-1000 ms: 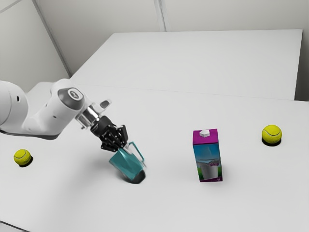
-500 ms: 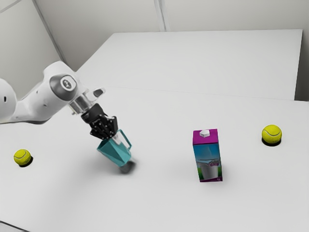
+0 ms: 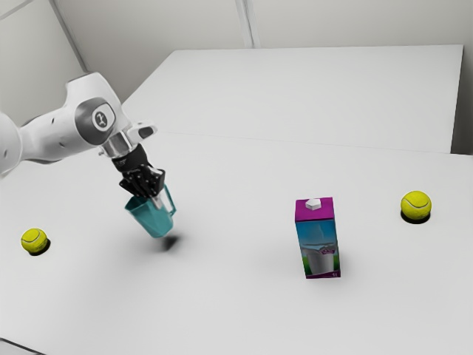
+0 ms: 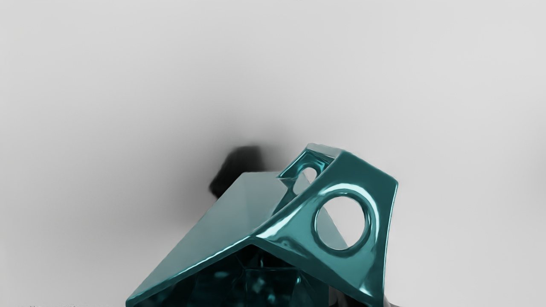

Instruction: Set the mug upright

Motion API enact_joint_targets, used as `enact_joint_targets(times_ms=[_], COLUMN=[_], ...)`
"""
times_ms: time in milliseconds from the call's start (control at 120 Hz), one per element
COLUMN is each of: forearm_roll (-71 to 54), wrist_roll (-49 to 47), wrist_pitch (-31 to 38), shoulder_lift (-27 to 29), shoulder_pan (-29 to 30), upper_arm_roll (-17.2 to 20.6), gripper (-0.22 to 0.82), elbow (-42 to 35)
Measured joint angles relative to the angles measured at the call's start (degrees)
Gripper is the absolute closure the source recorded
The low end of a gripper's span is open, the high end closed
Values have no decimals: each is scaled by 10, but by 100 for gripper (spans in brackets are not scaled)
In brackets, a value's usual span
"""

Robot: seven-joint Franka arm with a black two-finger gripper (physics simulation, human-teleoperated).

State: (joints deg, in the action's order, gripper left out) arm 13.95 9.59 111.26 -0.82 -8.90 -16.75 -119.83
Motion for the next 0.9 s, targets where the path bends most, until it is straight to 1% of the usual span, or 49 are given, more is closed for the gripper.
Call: enact_joint_targets(times_ms=[167, 392, 483, 575, 767, 900], forearm_roll=[-26, -81, -98, -108, -122, -123], wrist_roll=[-17, -43, -53, -62, -77, -84], wrist_pitch=[38, 99, 120, 135, 154, 163], shoulder_lift=[-9, -12, -16, -20, -31, -41], shoulder_pan=[-11, -63, -76, -74, -50, -52], upper_arm_roll=[0, 0, 0, 0, 0, 0], gripper=[79, 79, 79, 79, 78, 78], elbow=[-7, -12, -13, -15, -14, -13])
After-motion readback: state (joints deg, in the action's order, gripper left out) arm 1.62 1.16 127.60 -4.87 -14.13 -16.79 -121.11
